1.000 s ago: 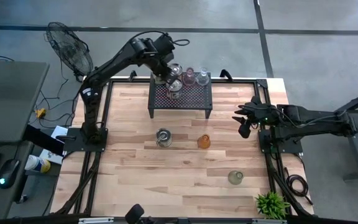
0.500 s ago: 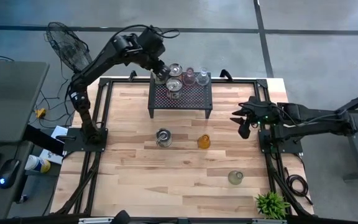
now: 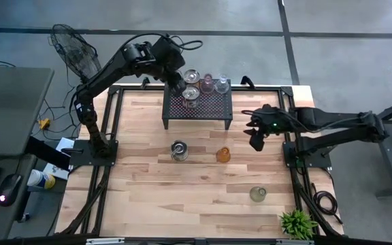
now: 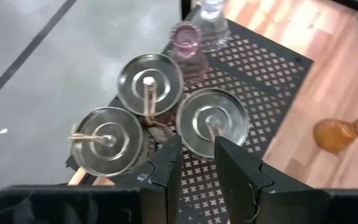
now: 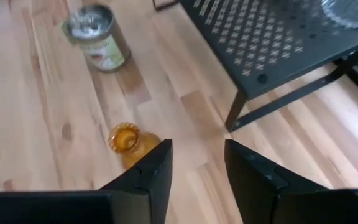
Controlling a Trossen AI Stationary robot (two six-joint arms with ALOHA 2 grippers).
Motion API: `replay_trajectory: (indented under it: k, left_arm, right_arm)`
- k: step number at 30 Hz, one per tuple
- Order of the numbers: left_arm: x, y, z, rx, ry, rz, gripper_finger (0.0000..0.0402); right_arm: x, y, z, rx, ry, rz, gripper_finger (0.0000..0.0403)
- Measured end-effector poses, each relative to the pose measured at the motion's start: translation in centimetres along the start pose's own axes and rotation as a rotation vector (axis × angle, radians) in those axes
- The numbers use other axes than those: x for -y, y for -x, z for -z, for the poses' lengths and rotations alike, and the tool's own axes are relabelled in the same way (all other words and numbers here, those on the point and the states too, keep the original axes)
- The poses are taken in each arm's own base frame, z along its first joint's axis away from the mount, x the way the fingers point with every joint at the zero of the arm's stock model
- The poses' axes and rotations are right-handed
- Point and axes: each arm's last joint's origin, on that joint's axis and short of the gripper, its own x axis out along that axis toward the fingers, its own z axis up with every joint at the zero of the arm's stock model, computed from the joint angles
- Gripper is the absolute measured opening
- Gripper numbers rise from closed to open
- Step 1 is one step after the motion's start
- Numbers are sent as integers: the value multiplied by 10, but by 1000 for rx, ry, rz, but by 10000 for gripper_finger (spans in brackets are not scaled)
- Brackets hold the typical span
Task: Pick & Place candle stick holders
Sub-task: Put the yellow candle holder on the shelf
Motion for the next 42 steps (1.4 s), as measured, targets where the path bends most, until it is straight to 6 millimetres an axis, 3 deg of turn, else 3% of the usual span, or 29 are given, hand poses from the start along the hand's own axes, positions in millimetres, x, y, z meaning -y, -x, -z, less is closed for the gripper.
replay_trajectory:
  k: [9,15,19,23,33,42]
  left_arm:
    - [0,15,3,25,-74,72,92]
    - [5,14,18,63,-107,191,92]
    - [6,-1,45,67,-108,226,92]
    - [6,-4,80,140,-67,294,92]
    - [-1,20,161,259,6,291,92]
    - [-5,35,199,309,21,272,92]
  right_arm:
    - [-27,-15,-33,-163,18,8,203]
    - [-44,-44,-35,-277,20,-3,208]
    - [-52,-58,-31,-317,18,-2,208]
    - [-59,-70,-29,-339,35,-24,208]
    - [-67,-98,-21,-417,74,-10,209]
    - [-72,-122,-15,-453,78,-6,209]
